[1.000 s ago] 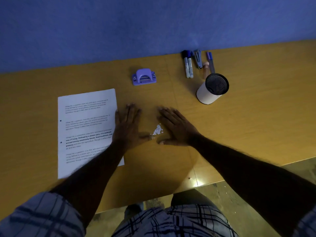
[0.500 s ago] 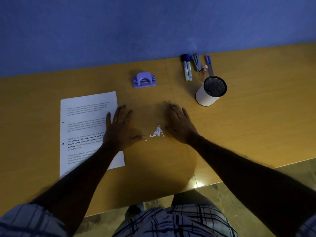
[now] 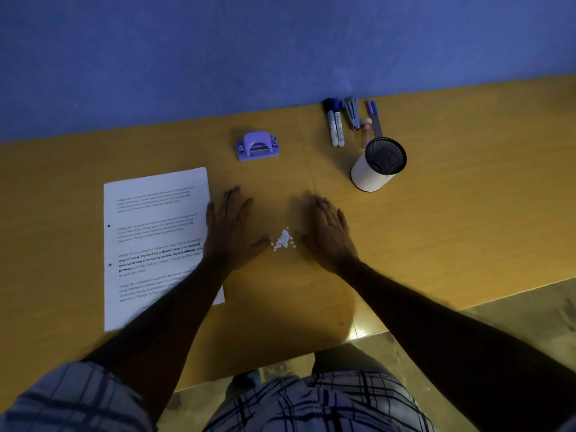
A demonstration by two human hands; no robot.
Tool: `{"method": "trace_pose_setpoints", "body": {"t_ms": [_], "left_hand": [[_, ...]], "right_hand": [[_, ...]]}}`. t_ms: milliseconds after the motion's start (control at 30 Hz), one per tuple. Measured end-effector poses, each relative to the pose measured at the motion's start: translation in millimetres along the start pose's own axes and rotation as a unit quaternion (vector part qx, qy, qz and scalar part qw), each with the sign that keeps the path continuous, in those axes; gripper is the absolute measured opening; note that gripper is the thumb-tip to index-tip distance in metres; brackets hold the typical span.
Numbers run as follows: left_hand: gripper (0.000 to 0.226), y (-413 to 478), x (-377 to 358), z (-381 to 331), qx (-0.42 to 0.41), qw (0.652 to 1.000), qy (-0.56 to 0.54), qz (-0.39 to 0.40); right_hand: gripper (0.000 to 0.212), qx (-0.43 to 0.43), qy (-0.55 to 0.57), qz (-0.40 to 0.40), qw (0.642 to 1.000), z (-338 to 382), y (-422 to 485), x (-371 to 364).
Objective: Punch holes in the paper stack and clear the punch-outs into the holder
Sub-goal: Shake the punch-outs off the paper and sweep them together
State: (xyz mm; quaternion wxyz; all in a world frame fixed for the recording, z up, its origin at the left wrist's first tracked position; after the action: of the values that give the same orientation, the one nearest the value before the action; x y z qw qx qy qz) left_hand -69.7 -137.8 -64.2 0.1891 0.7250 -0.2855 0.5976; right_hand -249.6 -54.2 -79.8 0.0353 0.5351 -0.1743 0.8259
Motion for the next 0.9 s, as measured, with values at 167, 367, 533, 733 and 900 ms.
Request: {"method": "trace_pose_setpoints", "body": {"t_ms": [167,367,533,733,900], "left_hand": [[0.086,-7,4,19,0.036,0.999,0.024,-0.006],[0.083,-14,-2,15,0.06,0.998,0.035,0.009],[0.082,-12,-6,3,0.058,0.998,0.028,-0.006],[0.087,-11,-9,-11,0.056,0.998,0.006,-0.025],[0.087,-17,-8,-12,0.055,0.998,0.006,-0.027]], "right_hand": [[0.081,-0.027,-0.026,-0.022,0.999,1,28,5],[0.09,-0.003,-0.058,-0.014,0.998,8,28,-4],[0.096,-0.006,-0.047,-0.029,0.998,-4,13,-7],[0.086,-0.027,-0.055,-0.054,0.997,-21,-5,-7],[0.096,-0.02,-0.074,-0.047,0.996,-4,-12,-18]]}}
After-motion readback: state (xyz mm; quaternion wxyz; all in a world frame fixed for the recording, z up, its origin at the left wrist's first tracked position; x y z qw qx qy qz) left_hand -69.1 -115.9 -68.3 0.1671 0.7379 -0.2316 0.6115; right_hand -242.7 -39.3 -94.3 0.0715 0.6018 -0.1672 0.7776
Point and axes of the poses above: each hand's wrist, its own y-axis towards the middle knuckle, its own x-axis out of the back of the hand, z = x × y, the point moved 10 cm from there along y, towards the middle knuckle, and after that the axes turned 6 degrees about -x, right-handed, at the moved point
